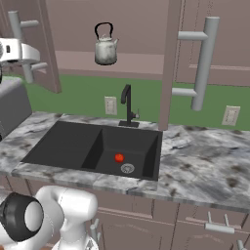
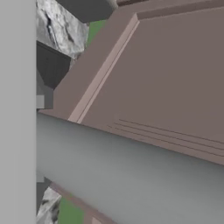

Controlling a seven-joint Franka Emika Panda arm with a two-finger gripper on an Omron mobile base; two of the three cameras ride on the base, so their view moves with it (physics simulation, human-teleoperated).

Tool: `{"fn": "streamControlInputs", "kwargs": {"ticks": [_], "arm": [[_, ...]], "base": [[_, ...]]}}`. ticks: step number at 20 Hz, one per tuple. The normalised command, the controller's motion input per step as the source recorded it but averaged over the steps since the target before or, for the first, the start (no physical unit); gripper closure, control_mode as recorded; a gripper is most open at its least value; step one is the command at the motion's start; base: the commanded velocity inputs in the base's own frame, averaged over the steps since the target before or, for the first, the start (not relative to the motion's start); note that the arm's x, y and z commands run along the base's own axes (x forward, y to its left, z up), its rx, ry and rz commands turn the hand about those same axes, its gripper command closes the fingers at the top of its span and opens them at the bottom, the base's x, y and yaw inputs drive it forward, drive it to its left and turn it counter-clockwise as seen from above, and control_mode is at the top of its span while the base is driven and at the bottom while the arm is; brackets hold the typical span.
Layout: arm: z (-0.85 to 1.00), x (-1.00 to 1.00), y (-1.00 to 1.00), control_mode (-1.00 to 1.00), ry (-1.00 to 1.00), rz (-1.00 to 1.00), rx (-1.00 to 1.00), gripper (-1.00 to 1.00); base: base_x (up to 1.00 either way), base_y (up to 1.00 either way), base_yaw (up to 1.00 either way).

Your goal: Open the cabinet, pick the kettle from the cabinet, and place it in the sink.

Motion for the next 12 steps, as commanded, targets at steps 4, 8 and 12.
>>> {"fn": "streamControlInputs", "kwargs": {"ticks": [4,8,12], "arm": [[-0.03,-0.36,0.59,-1.0,-0.02,-0.05,0.0,1.0],[-0.04,-0.33,0.61,-1.0,0.0,-0.06,0.0,1.0],[-0.02,-0.27,0.64,-1.0,0.0,-0.06,0.0,1.0]], "base": [[0.0,0.0,0.0],[0.0,0.0,0.0],[0.0,0.0,0.0]]}}
